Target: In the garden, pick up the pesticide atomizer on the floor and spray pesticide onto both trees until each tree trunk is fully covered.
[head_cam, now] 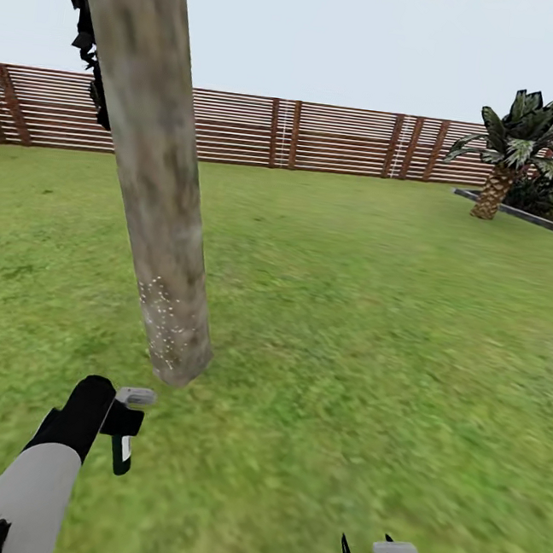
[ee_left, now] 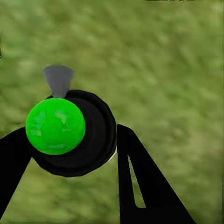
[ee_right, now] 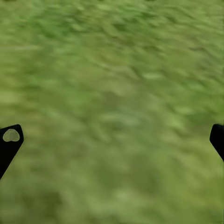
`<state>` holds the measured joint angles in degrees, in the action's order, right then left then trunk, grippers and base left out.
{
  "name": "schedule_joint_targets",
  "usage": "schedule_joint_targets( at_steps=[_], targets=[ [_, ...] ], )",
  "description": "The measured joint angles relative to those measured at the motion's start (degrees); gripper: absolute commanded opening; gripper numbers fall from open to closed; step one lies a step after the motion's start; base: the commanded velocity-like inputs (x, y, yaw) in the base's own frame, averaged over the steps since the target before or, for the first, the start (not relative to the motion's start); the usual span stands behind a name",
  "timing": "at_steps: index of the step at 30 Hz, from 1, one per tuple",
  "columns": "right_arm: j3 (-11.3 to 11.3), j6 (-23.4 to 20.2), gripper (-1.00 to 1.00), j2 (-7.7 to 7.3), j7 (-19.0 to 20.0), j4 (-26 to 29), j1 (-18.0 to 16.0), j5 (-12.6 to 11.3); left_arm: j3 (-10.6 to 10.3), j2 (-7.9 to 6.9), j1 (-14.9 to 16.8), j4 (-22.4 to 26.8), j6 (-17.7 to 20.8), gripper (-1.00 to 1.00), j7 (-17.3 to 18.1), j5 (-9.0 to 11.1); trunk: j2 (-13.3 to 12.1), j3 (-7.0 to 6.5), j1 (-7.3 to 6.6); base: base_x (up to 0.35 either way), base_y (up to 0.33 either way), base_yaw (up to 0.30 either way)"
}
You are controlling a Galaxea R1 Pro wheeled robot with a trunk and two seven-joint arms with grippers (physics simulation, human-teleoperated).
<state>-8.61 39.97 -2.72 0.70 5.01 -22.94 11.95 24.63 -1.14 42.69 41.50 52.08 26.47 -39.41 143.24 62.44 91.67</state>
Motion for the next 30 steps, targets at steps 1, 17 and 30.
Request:
schedule_joint_targets(
  at_steps=[1, 17, 30],
  targets=[
    [0.0, 0.0, 1.0, 0.0, 0.0, 0.0, 0.0, 0.0, 0.0, -0.1, 0.0, 0.0, 0.0, -1.0, 0.0, 0.6, 0.0, 0.0, 0.0, 0.194, -0.164, 0.209],
    [0.0, 0.0, 1.0, 0.0, -0.2, 0.0, 0.0, 0.0, 0.0, 0.16, -1.4, -0.8, -7.2, -1.0, -5.1, 3.9, 0.0, 0.0, 0.0, 0.233, -0.178, 0.076],
    [0.0, 0.0, 1.0, 0.0, -0.2, 0.0, 0.0, 0.0, -0.1, 0.37, -1.5, -0.9, -7.2, -1.0, -5.1, 3.9, 0.0, 0.0, 0.0, 0.06, -0.27, 0.239]
  ],
)
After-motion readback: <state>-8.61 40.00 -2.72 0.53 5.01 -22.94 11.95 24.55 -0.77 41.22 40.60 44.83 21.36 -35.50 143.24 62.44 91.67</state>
